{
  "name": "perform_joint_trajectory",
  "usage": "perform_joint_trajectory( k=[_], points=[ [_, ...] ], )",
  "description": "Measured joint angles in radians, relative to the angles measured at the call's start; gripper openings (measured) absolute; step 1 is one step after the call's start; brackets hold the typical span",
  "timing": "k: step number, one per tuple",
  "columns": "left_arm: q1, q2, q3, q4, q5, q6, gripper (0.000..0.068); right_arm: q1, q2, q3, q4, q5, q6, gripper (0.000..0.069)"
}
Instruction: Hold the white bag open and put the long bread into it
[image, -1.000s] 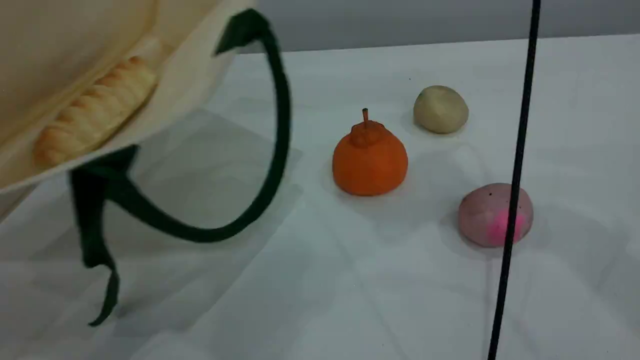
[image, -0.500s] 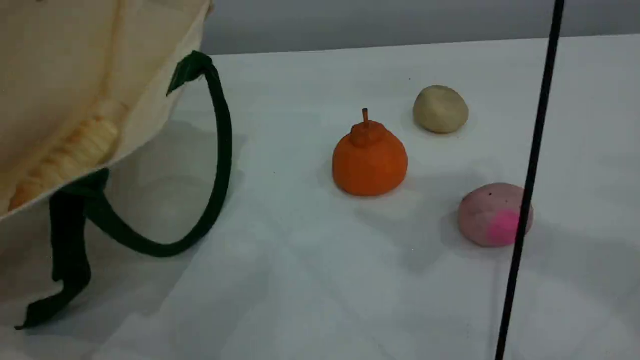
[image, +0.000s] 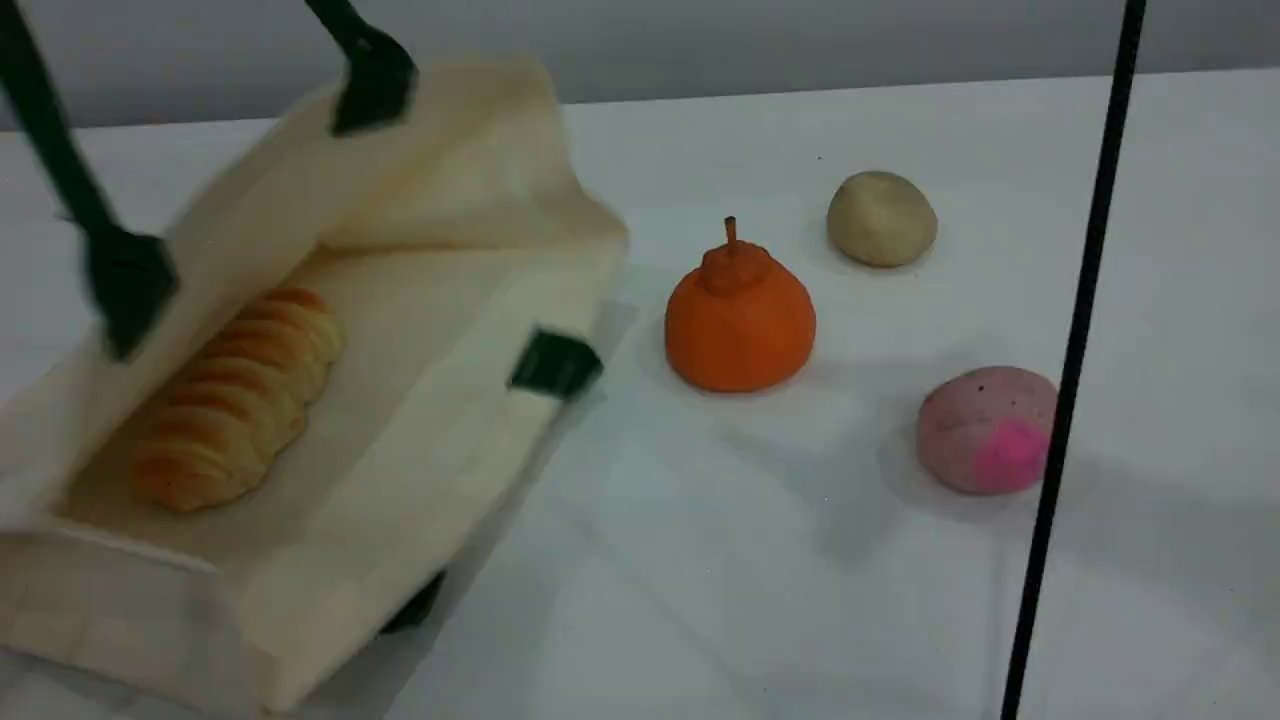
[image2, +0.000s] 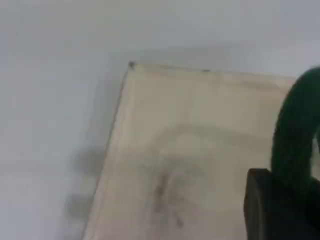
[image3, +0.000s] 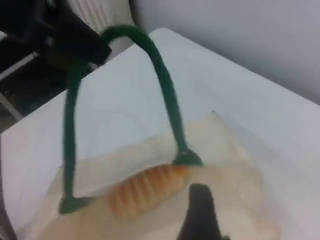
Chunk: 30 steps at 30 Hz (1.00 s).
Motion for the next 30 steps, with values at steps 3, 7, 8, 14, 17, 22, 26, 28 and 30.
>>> perform_joint_trajectory(
  k=[3,7,8,14,17,22,26,28,30],
  points=[
    [0.000,0.043,0.010,0.000,0.004,0.000,0.0090,0.000,0.001,0.000,0.000,0.000,0.000,0.0496],
    [0.000,0.093,0.011,0.002,0.010,0.000,0.0090,0.000,0.001,0.000,0.001,0.008,0.000,0.0496],
    [0.000,0.101,0.011,0.002,0.005,0.000,0.0090,0.000,0.001,0.000,0.002,0.008,0.000,0.0496],
    [0.000,0.125,0.040,-0.035,-0.048,0.052,0.0090,0.000,0.001,0.000,-0.002,0.008,0.000,0.0496],
    [0.000,0.141,0.079,-0.095,-0.047,0.122,0.0090,0.000,0.001,0.000,-0.003,0.008,0.000,0.0496],
    [0.000,0.163,0.161,-0.124,-0.100,0.186,0.0133,0.000,0.001,0.000,-0.015,0.007,0.021,0.0496],
    [0.000,0.176,0.216,-0.124,-0.140,0.186,0.0253,0.000,0.001,0.000,-0.016,0.007,0.022,0.0496],
    [0.000,0.177,0.219,-0.120,-0.140,0.186,0.0323,0.000,0.001,0.000,-0.016,0.007,0.022,0.0496],
    [0.000,0.177,0.219,-0.120,-0.126,0.193,0.0393,0.000,0.001,0.000,-0.017,0.012,0.027,0.0496]
  ],
)
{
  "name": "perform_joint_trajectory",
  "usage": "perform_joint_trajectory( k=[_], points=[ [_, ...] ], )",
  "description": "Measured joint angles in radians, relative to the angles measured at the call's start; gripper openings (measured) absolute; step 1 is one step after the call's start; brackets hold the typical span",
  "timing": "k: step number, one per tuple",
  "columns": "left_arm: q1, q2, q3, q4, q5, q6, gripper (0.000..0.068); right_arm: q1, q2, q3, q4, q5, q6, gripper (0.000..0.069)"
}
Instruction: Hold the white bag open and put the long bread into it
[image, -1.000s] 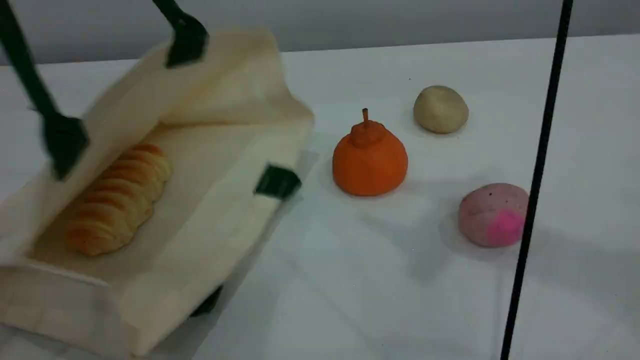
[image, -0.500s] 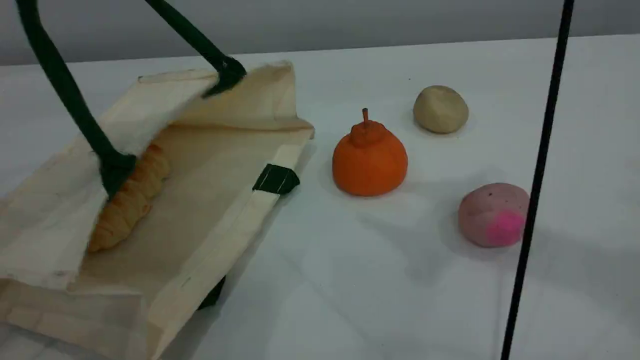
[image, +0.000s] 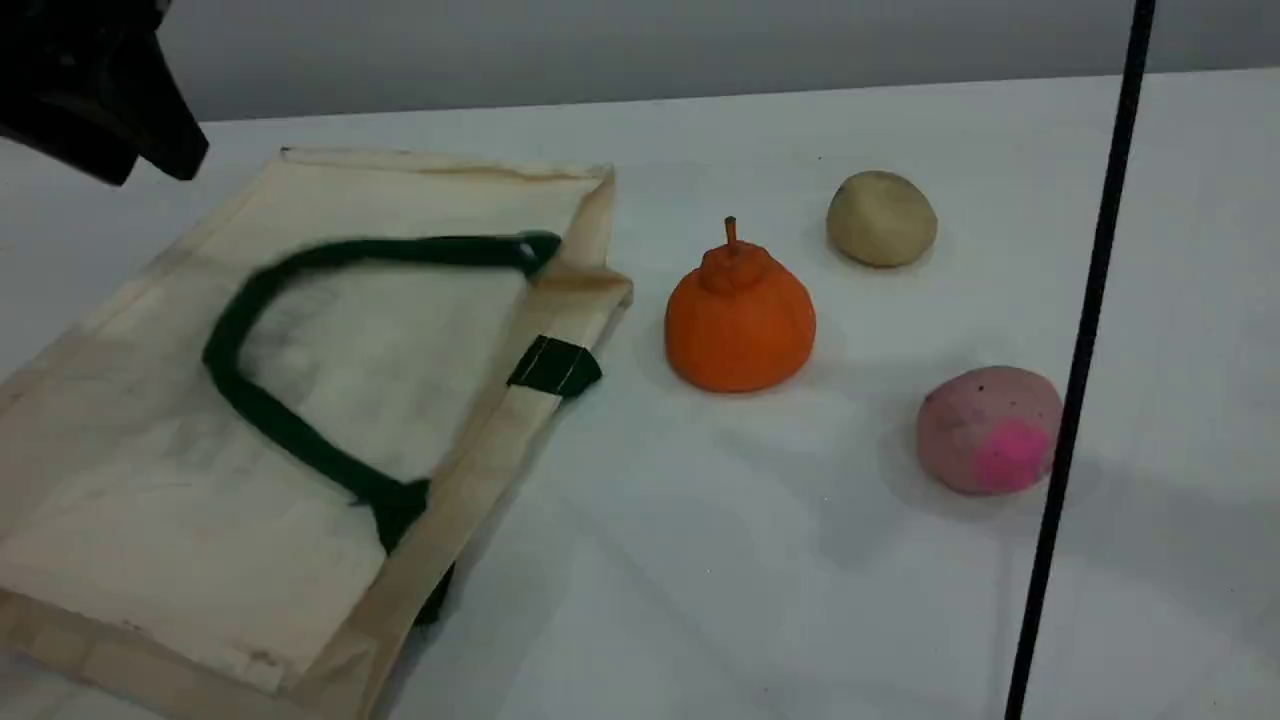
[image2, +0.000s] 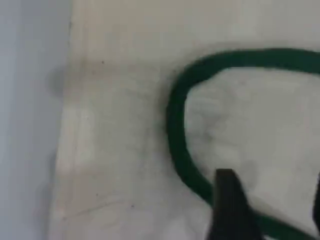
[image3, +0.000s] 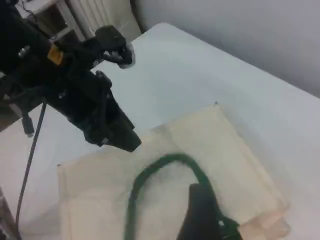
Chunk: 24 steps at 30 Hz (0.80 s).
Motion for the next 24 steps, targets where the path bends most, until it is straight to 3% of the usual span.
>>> perform_joint_trajectory(
  k=[5,16,24],
  points=[
    [0.000,-0.010,0.000,-0.003,0.078,0.014,0.0493,0.000,-0.023,0.000,-0.095,0.006,0.067,0.0496],
    [0.000,-0.158,0.000,-0.144,0.183,0.073,0.0505,0.000,-0.206,0.004,-0.360,0.070,0.297,0.0496],
    [0.000,-0.381,0.000,-0.211,0.263,0.093,0.0505,0.000,-0.353,0.093,-0.553,0.187,0.503,0.0496]
  ],
)
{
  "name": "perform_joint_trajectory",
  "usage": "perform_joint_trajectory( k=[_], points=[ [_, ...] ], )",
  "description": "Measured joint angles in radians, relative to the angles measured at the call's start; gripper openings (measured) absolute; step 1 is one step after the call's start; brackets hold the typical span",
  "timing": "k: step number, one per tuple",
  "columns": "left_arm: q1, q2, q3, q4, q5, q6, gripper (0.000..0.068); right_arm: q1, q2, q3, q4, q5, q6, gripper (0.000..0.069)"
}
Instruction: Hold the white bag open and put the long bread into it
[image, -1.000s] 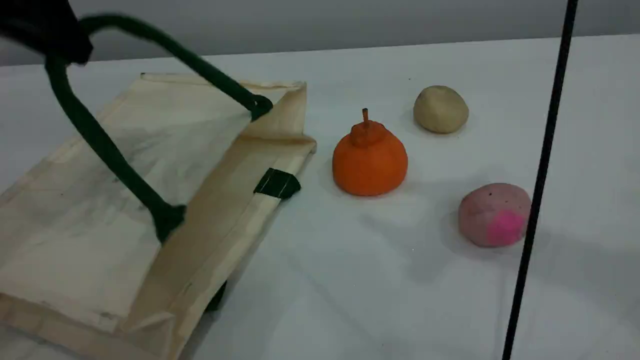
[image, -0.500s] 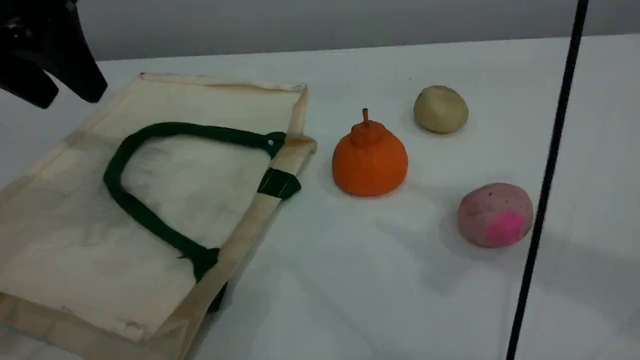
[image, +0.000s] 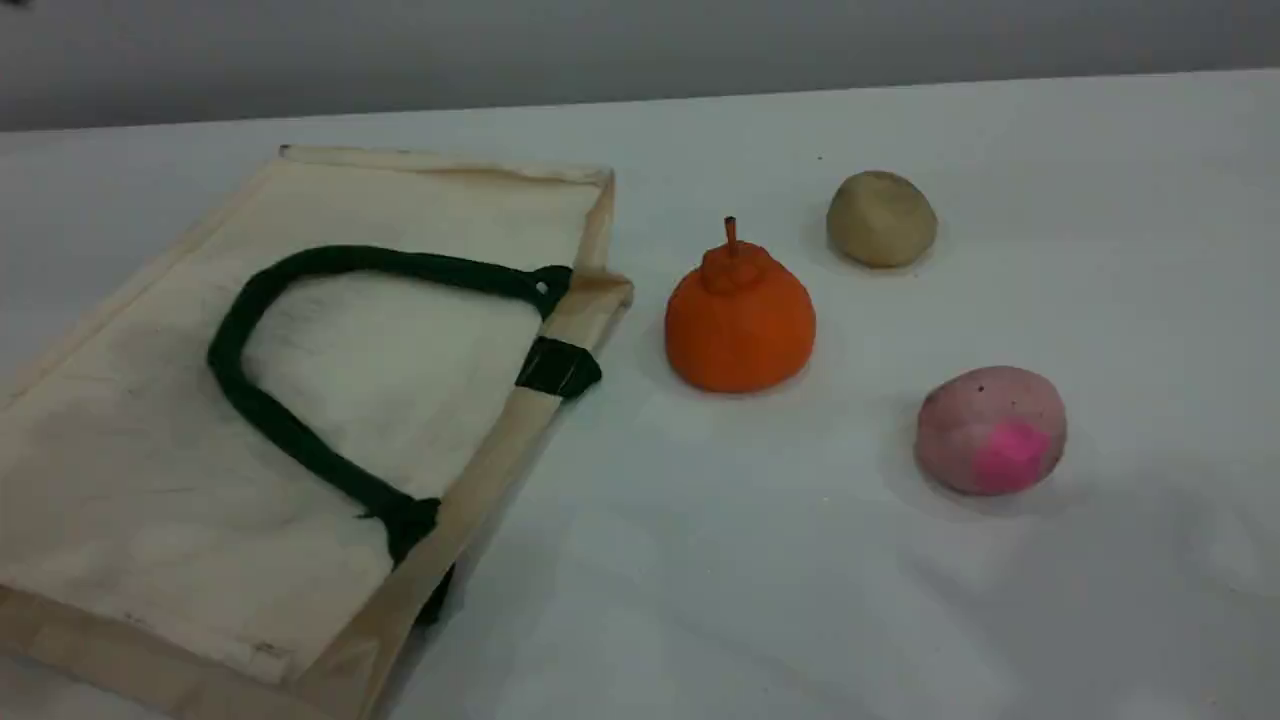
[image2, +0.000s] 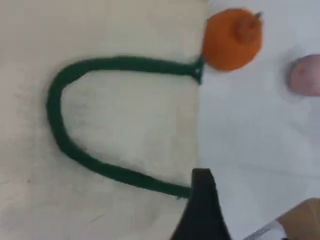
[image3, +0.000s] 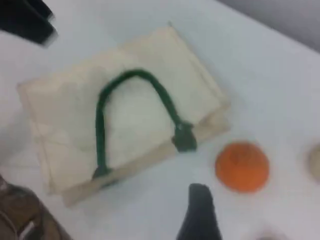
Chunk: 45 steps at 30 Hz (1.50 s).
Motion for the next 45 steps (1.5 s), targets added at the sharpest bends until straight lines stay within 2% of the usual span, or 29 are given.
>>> perform_joint_trajectory(
  k=[7,11,17,23,29,32,36,40,45],
  points=[
    [0.000,-0.239,0.000,-0.001,0.091,-0.014,0.0505,0.001,-0.154,0.104,-0.003,0.030,0.073,0.0496],
    [0.000,-0.372,0.000,0.002,0.134,-0.032,0.0505,0.001,-0.254,0.175,-0.002,0.100,0.077,0.0496],
    [0.000,-0.569,0.009,0.002,0.157,-0.097,0.0505,0.001,-0.422,0.246,-0.006,0.151,0.114,0.0494],
    [0.000,-0.737,0.109,0.003,0.156,-0.139,0.0505,0.001,-0.601,0.285,-0.030,0.156,0.164,0.0494],
    [0.000,-0.908,0.227,0.008,0.166,-0.163,0.0505,0.001,-0.773,0.285,-0.168,0.157,0.256,0.0494],
    [0.000,-1.002,0.256,0.050,0.206,-0.174,0.0505,0.001,-0.843,0.287,-0.244,0.169,0.307,0.0494],
    [0.000,-1.113,0.260,0.146,0.260,-0.237,0.0505,0.001,-0.912,0.326,-0.327,0.198,0.372,0.0494],
    [0.000,-1.197,0.262,0.246,0.256,-0.300,0.0505,0.001,-0.969,0.415,-0.371,0.195,0.442,0.0493],
    [0.000,-1.220,0.305,0.329,0.252,-0.319,0.0505,0.001,-1.038,0.547,-0.397,0.179,0.489,0.0494]
  ],
)
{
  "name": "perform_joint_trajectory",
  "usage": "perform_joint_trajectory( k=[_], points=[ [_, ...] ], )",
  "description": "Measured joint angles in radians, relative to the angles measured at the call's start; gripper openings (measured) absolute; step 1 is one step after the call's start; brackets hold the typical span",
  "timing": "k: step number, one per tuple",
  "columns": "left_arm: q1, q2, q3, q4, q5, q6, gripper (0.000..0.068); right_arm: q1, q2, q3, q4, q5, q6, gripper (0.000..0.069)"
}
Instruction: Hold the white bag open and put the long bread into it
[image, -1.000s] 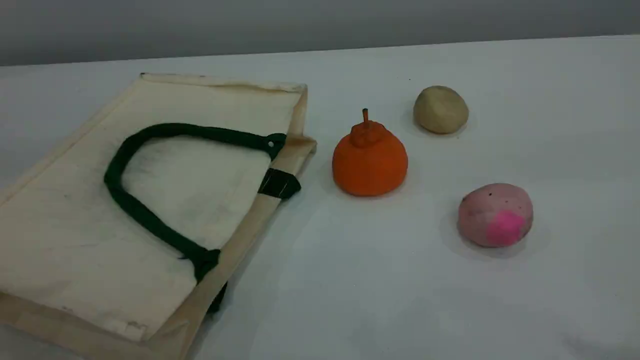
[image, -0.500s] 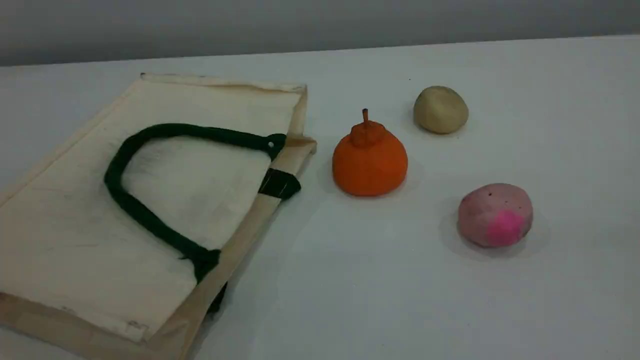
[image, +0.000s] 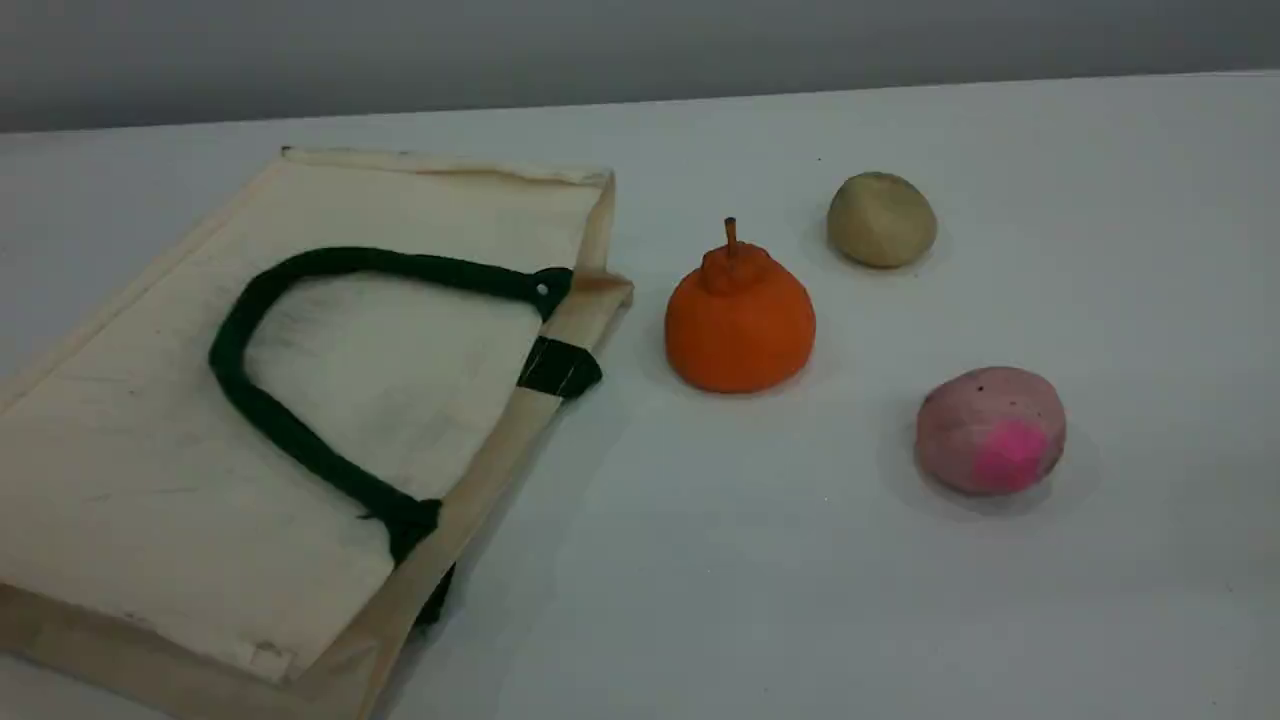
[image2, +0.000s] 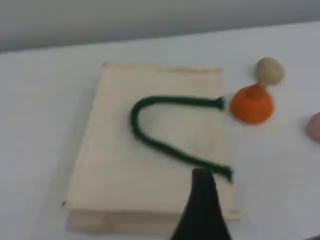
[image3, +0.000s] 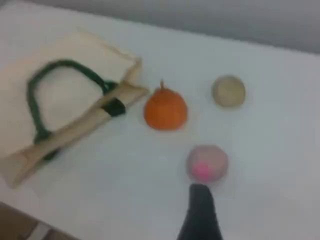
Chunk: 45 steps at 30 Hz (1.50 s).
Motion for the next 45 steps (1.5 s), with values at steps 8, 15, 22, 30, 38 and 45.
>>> perform_joint_trajectory(
  k=[8,15,22,30,38,45],
  points=[
    [0.000,0.001,0.127,0.048,0.000,-0.003,0.0505,0.000,-0.036,0.048,-0.039,-0.017,0.029,0.0494],
    [0.000,0.002,0.208,0.104,-0.042,-0.003,0.0505,0.000,-0.035,0.048,-0.081,-0.016,0.086,0.0493],
    [0.000,0.002,0.221,0.122,-0.097,-0.003,0.0505,0.000,-0.035,0.048,-0.084,-0.012,0.086,0.0493],
    [0.000,0.002,0.248,0.164,-0.142,-0.091,0.0505,0.000,-0.035,0.048,-0.083,-0.012,0.086,0.0493],
    [0.000,0.002,0.247,0.168,-0.142,-0.099,0.0505,0.000,-0.035,0.047,-0.083,-0.013,0.086,0.0492],
    [0.000,0.002,0.247,0.167,-0.142,-0.098,0.0505,-0.025,-0.035,0.047,-0.082,-0.014,0.086,0.0492]
  ],
)
